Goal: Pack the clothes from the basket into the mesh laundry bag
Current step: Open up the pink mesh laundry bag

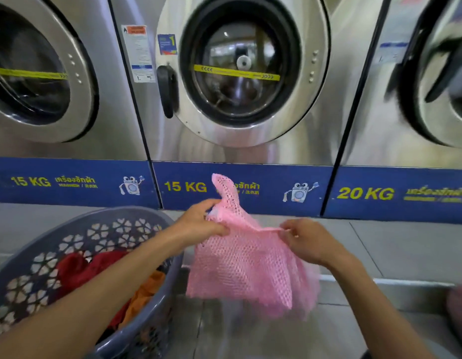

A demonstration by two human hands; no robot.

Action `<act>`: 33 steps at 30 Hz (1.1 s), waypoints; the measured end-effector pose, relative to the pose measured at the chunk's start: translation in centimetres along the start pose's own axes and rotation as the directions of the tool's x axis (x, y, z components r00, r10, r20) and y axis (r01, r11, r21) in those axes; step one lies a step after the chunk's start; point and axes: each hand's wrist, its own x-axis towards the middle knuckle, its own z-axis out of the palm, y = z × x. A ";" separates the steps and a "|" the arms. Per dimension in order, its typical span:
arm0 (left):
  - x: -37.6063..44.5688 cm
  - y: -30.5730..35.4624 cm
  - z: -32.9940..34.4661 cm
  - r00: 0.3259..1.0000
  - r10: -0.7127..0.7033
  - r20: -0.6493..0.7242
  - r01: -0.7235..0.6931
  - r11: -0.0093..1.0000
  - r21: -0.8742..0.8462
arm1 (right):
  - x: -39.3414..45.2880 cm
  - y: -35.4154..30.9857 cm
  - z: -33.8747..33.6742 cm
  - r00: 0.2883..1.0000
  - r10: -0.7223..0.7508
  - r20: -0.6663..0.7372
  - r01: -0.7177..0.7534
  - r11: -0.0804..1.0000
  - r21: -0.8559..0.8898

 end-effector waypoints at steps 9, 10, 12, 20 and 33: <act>1.1 1.6 2.7 0.967 0.108 0.231 -0.128 0.989 0.071 | -0.3 -3.4 3.5 0.991 -0.131 -0.034 0.135 0.949 0.286; 1.1 1.5 2.6 0.963 0.102 0.248 -0.122 0.990 0.066 | -0.1 -3.4 3.5 0.992 -0.112 -0.054 0.122 0.953 0.278; 1.1 1.1 2.0 0.958 0.050 0.283 -0.068 0.996 0.055 | 0.4 -3.2 3.4 0.992 -0.050 -0.120 0.081 0.959 0.273; 1.9 -1.1 -0.2 0.979 -0.112 0.172 0.123 0.991 -0.053 | 1.4 -5.2 3.5 0.996 0.046 0.077 -0.080 0.842 0.534; 2.8 -0.5 -0.6 0.985 -0.096 0.147 0.126 0.969 -0.211 | 3.1 -6.2 5.9 0.996 -0.015 -0.089 0.061 0.842 0.535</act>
